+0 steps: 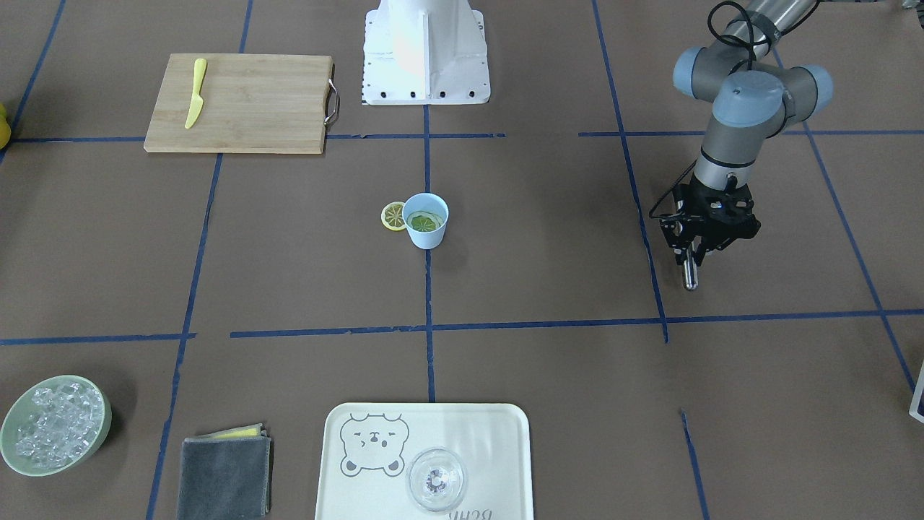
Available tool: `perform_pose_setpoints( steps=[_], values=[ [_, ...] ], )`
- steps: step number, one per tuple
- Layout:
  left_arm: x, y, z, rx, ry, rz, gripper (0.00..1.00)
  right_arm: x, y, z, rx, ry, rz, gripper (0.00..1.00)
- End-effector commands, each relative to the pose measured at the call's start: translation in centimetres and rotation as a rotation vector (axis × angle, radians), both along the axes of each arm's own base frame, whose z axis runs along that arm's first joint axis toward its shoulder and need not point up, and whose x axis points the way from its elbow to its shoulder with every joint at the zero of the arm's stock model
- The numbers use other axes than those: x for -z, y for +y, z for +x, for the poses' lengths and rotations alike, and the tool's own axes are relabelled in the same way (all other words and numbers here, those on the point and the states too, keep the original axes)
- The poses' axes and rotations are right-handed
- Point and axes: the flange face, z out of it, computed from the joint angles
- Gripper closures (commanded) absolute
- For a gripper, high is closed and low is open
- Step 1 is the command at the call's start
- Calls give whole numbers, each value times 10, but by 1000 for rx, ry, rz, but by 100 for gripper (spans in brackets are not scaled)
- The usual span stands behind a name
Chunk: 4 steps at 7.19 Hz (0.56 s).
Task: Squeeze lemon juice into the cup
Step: 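Lower the muddler upright onto the table and release it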
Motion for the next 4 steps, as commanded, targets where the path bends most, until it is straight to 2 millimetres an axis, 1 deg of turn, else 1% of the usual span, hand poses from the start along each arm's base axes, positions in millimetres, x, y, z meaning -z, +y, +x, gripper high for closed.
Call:
perform_pose_setpoints(
  steps=[1, 4],
  values=[
    [-1, -1, -4, -5, 15, -23, 100, 1, 0, 0, -1, 0, 1, 0],
    [-5, -4, -12, 1, 23, -46, 100, 1, 0, 0, -1, 0, 1, 0]
  ],
)
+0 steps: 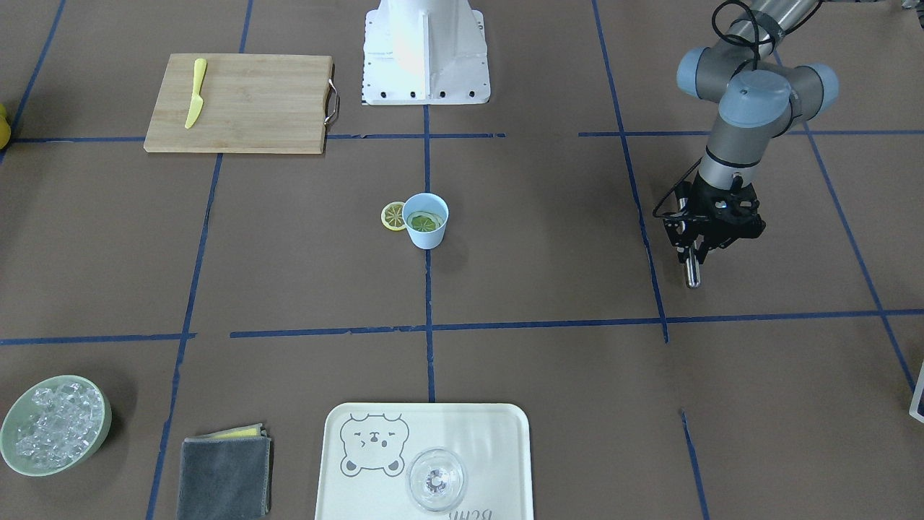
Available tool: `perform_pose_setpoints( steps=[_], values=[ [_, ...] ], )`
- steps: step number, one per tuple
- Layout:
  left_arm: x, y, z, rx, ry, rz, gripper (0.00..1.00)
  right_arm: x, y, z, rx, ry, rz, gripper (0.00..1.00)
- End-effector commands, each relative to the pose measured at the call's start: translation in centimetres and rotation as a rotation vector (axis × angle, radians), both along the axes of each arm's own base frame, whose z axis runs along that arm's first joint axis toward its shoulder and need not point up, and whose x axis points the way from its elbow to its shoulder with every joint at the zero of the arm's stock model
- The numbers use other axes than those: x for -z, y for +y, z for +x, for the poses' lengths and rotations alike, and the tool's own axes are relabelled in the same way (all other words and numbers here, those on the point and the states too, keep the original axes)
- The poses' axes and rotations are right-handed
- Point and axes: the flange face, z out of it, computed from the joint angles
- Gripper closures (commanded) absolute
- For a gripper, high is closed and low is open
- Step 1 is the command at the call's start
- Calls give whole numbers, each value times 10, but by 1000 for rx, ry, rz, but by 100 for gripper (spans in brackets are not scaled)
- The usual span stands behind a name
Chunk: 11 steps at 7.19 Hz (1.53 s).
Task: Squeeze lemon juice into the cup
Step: 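Lower the muddler upright onto the table and release it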
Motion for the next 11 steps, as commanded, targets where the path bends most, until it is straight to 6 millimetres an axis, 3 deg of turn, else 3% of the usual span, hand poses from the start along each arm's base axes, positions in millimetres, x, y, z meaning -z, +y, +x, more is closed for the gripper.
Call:
perform_pose_setpoints(
  steps=[1, 3, 4, 5, 6, 7, 9, 10, 11],
  values=[
    [-4, -2, -2, 4, -3, -10, 100, 0, 0, 0, 0, 0, 0, 0],
    [-15, -3, -1, 4, -18, -23, 100, 1, 0, 0, 0, 0, 2, 0],
    [-15, -3, -1, 4, -18, -23, 82, 1, 0, 0, 0, 0, 2, 0],
    [-14, -3, 0, 4, -17, -22, 61, 1, 0, 0, 0, 0, 2, 0],
    [-13, -3, -1, 3, -16, -20, 1, 1, 0, 0, 0, 0, 2, 0],
    [-9, -7, -6, 8, -13, -10, 0, 1, 0, 0, 0, 0, 2, 0],
    [2, -26, -42, -23, 21, -5, 0, 2, 0, 0, 0, 0, 3, 0],
    [7, -50, -97, -84, -23, 108, 0, 2, 0, 0, 0, 1, 5, 0],
    [-5, -66, -162, -141, -61, 159, 0, 3, -1, 0, 0, 1, 6, 0]
  ],
)
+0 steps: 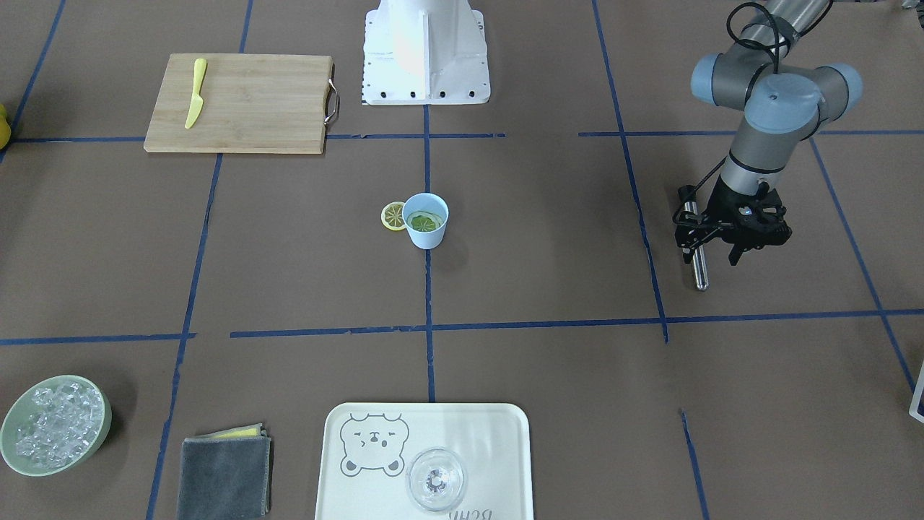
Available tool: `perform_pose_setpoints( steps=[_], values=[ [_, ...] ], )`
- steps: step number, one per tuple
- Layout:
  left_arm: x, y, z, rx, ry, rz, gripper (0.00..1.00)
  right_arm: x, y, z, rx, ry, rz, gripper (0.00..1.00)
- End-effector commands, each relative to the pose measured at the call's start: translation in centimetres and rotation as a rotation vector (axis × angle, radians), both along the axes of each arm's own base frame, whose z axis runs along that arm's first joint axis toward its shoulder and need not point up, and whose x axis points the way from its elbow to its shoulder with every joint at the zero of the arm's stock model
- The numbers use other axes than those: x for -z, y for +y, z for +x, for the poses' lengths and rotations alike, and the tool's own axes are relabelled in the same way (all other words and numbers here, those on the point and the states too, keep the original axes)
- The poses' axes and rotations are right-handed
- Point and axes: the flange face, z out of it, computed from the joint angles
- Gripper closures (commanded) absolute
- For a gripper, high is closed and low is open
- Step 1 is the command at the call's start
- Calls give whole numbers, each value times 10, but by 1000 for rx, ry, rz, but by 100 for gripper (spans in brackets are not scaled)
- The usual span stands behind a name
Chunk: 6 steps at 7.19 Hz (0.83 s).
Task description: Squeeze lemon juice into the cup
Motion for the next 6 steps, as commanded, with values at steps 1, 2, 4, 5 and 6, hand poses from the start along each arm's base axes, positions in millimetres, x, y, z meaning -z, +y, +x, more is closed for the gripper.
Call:
perform_pose_setpoints(
  steps=[1, 2, 4, 5, 6],
  values=[
    [-15, -38, -156, -109, -104, 126, 0, 2, 0, 0, 0, -1, 4, 0],
    [-27, -46, -235, -144, -210, 139, 0, 3, -1, 0, 0, -1, 7, 0],
    [-67, -27, -324, -135, -257, 53, 0, 3, -1, 0, 0, -2, 5, 0],
    [-129, 10, -322, -165, -171, -69, 0, 2, 0, 0, 1, -2, 5, 0],
    [-147, 28, -321, -196, -44, -94, 0, 3, -1, 0, 1, -2, 8, 0]
  ],
)
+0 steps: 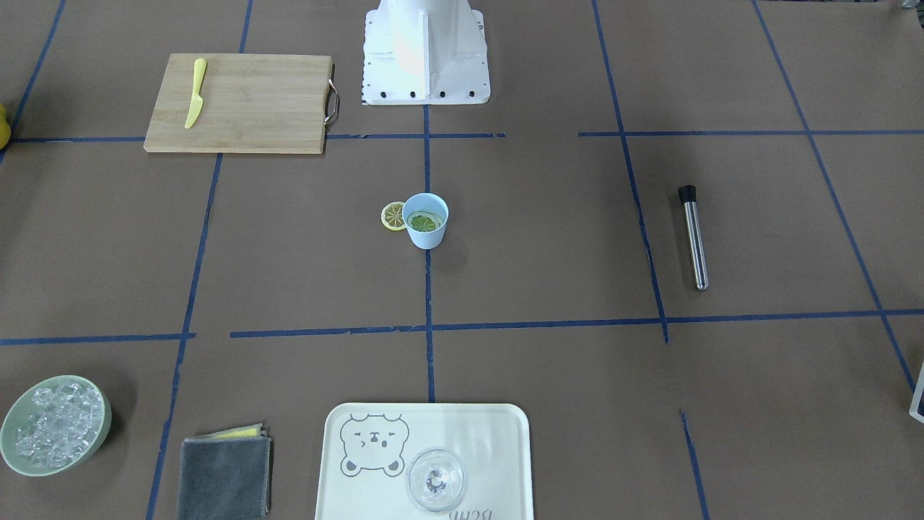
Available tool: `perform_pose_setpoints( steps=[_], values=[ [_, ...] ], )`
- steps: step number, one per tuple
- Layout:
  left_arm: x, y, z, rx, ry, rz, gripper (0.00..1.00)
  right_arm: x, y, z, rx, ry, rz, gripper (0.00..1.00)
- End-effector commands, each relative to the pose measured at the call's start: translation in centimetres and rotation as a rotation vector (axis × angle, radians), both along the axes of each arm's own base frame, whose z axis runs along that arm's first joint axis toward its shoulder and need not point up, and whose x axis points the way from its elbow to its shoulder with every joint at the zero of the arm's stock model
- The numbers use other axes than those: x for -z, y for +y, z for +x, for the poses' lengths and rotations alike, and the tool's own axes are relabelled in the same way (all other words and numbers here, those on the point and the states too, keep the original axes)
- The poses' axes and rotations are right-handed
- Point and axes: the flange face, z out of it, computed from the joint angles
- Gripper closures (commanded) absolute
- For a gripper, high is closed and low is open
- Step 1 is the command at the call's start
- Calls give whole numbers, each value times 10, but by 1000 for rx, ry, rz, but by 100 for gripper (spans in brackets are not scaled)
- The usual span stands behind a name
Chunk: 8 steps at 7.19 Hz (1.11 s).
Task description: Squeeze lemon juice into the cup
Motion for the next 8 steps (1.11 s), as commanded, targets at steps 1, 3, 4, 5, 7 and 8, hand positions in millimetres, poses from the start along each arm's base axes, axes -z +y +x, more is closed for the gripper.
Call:
perform_pose_setpoints(
  steps=[1, 3, 4, 5, 7, 8],
  values=[
    [-45, 61, -10, -11, 243, -114, 0, 1, -1, 0, 0, 0, 4, 0],
    [-39, 61, -8, -16, 269, -113, 0, 2, -1, 0, 0, 0, 5, 0],
    [-42, 64, -10, -10, 268, -122, 0, 2, -1, 0, 1, 2, 5, 0],
    [-30, 63, -16, 0, 267, -89, 0, 2, -1, 0, 1, 2, 5, 0],
    [-21, 66, -26, 19, 267, -69, 0, 2, -1, 0, 1, 2, 5, 0],
    [-12, 71, -32, 32, 269, -48, 0, 3, -1, 0, -1, 2, 6, 0]
  ],
)
